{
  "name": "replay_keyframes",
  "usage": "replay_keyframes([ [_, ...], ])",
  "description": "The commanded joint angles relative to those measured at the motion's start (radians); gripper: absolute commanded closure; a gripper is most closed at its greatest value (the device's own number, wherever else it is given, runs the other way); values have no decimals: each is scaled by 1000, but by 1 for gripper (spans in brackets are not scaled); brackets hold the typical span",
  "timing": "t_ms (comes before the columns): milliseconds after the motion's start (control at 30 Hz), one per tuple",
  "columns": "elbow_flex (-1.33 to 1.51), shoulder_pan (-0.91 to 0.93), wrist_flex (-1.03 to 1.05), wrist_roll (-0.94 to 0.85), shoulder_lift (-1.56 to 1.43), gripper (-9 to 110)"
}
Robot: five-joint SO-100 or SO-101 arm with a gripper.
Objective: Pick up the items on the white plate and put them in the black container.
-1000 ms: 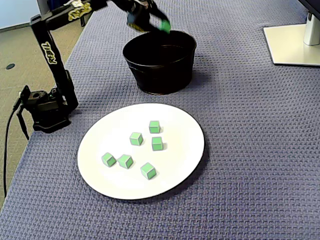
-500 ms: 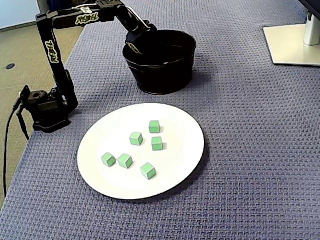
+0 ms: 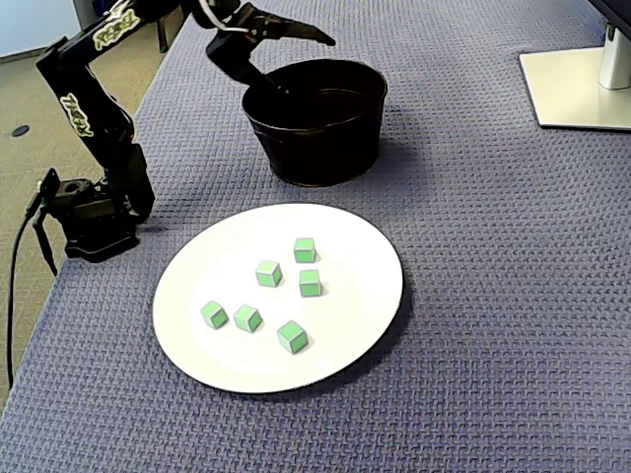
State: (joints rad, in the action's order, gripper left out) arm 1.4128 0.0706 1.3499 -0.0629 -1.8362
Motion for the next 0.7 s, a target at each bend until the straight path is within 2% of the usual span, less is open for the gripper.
replay_keyframes([
  [0,-155,222,120,83,57,62],
  [200,-276,380,396,137,275,60],
  [467,-179,449,308,43,462,65],
  [667,-121,489,249,-37,552,59],
])
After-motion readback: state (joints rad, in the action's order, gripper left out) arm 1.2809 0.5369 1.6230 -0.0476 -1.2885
